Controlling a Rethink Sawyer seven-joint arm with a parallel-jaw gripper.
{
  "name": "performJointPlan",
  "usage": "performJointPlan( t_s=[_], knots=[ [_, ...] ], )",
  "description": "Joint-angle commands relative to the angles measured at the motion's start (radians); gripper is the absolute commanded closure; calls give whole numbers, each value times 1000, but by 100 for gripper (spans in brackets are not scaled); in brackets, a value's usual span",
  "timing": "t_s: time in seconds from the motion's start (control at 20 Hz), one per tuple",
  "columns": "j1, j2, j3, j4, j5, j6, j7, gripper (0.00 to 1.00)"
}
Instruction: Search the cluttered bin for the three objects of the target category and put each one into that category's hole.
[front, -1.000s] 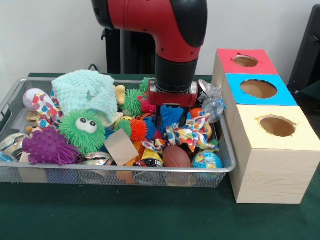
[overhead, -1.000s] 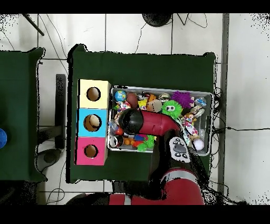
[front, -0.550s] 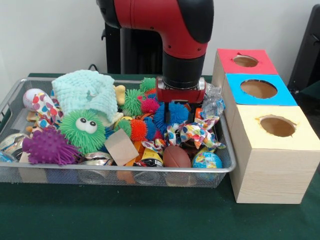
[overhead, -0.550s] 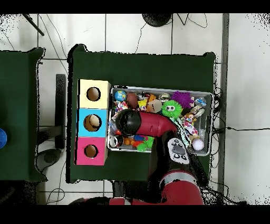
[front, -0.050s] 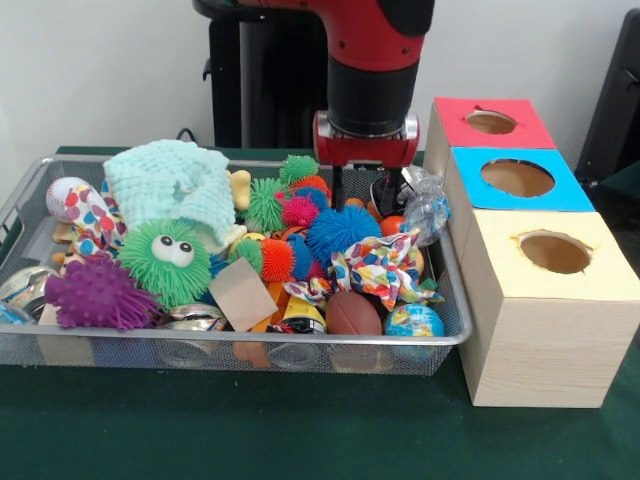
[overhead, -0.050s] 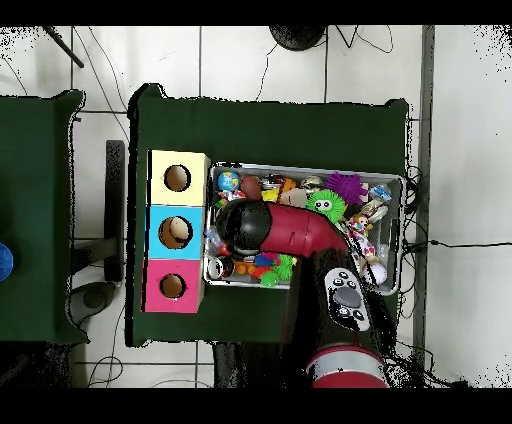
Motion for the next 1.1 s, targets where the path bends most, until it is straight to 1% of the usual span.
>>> performJointPlan(
  t_s=[0.05, 0.15, 0.25, 0.35, 0.45, 0.55, 0.75, 0.9, 1.0, 1.1],
  knots=[
    [-25, -20, 104, -11, 52, 58, 99, 0],
    [-42, -20, 132, 16, 80, 17, 105, 0],
    [-69, -18, 172, 56, 109, -53, 107, 0],
    [-108, -11, 227, 103, 136, -129, 100, 0],
    [-136, -3, 264, 132, 147, -177, 97, 0],
    [-147, -4, 278, 144, 141, -196, 95, 0],
    [-132, -4, 257, 142, 120, -198, 118, 0],
    [-135, 4, 264, 139, 113, -219, 123, 0],
    [-123, 6, 246, 134, 105, -229, 133, 0],
    [-95, 4, 204, 124, 93, -223, 149, 0]
  ],
)
